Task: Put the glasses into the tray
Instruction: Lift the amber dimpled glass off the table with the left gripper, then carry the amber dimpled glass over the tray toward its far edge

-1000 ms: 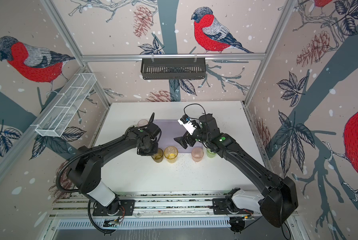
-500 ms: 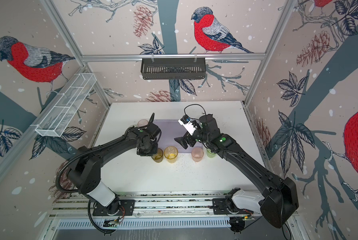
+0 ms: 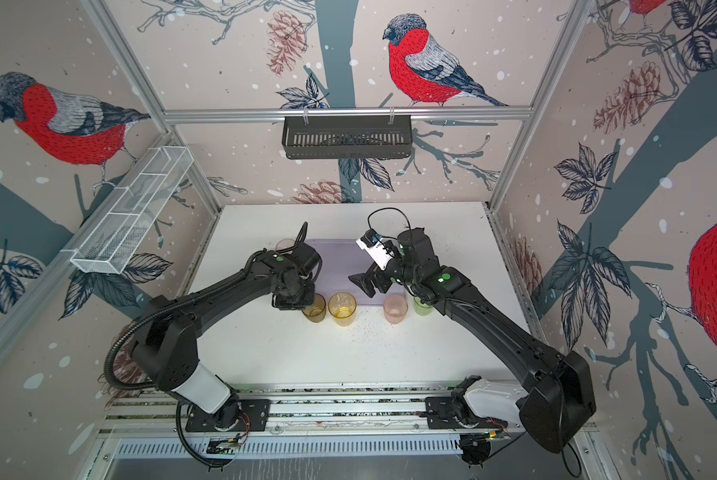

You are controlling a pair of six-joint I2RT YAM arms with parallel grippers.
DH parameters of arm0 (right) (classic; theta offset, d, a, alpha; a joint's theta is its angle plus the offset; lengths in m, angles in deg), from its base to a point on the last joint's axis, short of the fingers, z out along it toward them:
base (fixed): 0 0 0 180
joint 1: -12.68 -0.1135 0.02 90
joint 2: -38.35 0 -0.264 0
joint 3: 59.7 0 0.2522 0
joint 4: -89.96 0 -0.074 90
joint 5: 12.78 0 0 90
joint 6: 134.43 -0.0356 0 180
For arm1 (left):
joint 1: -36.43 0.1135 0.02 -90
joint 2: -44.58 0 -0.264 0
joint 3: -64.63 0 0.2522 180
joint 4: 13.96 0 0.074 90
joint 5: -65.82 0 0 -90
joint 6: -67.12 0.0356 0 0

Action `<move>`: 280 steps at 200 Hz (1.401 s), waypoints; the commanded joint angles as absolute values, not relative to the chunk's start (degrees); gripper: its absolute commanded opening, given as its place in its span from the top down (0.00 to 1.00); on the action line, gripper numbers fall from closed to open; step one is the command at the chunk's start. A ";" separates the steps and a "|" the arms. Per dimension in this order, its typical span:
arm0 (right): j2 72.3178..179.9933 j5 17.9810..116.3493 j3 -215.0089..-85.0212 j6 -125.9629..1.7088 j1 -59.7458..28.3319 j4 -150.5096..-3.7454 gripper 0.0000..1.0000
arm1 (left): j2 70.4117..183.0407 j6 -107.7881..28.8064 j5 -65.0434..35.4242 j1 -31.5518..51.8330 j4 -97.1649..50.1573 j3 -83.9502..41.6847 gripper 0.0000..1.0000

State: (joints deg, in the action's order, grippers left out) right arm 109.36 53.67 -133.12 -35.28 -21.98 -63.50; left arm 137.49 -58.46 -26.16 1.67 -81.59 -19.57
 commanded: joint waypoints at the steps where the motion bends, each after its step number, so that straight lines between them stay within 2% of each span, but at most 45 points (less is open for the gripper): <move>1: 109.63 55.05 -133.76 -35.72 -21.82 -64.89 0.00 | 137.61 -59.34 -27.90 1.54 -84.33 -22.03 1.00; 122: 109.90 54.50 -136.30 -36.83 -19.14 -65.55 0.00 | 141.29 -57.49 -28.94 3.45 -89.78 -33.62 1.00; 185: 109.90 54.45 -136.74 -36.88 -18.75 -65.72 0.00 | 146.80 -55.26 -29.09 7.44 -92.60 -43.39 1.00; 280: 112.11 54.79 -137.71 -36.33 -17.33 -65.20 0.00 | 157.91 -55.20 -31.71 8.78 -98.43 -58.14 1.00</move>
State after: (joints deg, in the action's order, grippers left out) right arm 111.94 54.98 -137.16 -36.74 -17.30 -64.35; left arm 156.04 -54.46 -29.35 8.27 -94.09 -55.50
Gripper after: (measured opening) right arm 0.995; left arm 0.079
